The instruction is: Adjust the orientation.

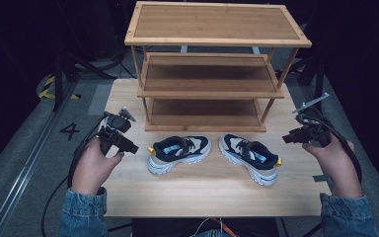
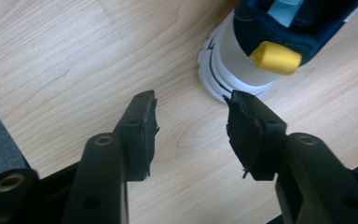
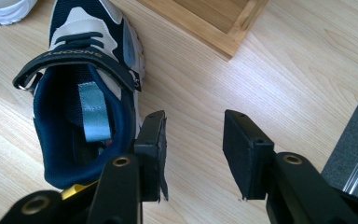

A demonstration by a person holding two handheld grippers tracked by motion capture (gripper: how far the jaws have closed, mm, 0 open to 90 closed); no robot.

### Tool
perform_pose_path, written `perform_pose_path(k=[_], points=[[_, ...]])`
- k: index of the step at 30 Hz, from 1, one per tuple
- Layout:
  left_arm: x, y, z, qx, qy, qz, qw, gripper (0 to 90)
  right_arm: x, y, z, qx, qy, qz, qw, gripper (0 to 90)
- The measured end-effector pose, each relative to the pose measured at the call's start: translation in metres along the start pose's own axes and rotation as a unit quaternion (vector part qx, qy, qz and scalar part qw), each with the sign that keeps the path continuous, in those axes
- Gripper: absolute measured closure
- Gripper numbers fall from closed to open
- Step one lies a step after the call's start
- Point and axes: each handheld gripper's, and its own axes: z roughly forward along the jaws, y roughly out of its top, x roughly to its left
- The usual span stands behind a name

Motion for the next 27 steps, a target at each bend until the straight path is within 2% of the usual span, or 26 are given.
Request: perform_pose_path(k=[1,4,6,10,13,15,19,22,24,26,27], points=[[-0.001,0.001,0.0,-0.005,0.0,0.005,1.0,50.5,0.001,0.0,0.001,0.0,0.0,-0.001,1.0,59.8],[-0.005,0.001,-0.001,-0.023,-0.005,0.036,0.9991,45.9,0.0,-0.001,0.0,-0.003,0.005,-0.003,1.0,58.7],[-0.007,0.002,-0.001,-0.021,-0.018,0.042,0.9987,45.1,-0.001,-0.002,0.0,-0.005,0.006,0.003,1.0,58.2],[-0.011,0.003,-0.002,-0.015,-0.014,0.049,0.9986,43.9,-0.002,-0.005,-0.001,-0.003,0.008,0.008,0.9999,57.6],[-0.015,0.005,-0.001,-0.014,-0.027,0.057,0.9979,44.0,0.0,-0.007,-0.002,-0.003,0.008,0.009,0.9999,57.3],[-0.018,0.008,0.001,-0.01,-0.038,0.066,0.997,42.8,0.001,-0.007,-0.001,-0.005,0.011,0.008,0.9999,57.0],[-0.027,0.018,0.005,0.002,-0.032,0.099,0.9945,40.4,0.002,-0.013,0.001,0.001,0.014,0.008,0.9999,56.3],[-0.031,0.025,0.01,0.007,-0.04,0.104,0.9938,39.6,0.002,-0.019,0.002,0.007,0.01,0.016,0.9998,55.8],[-0.031,0.028,0.017,0.016,-0.037,0.108,0.9933,40.6,0.003,-0.02,0.002,0.007,0.008,0.013,0.9999,55.8],[-0.031,0.031,0.021,0.025,-0.038,0.104,0.9936,44.6,0.005,-0.021,0.003,0.009,0.009,0.011,0.9999,55.8],[-0.03,0.032,0.025,0.03,-0.049,0.099,0.9935,47.7,0.005,-0.021,0.003,0.009,0.008,0.009,0.9999,55.8]])
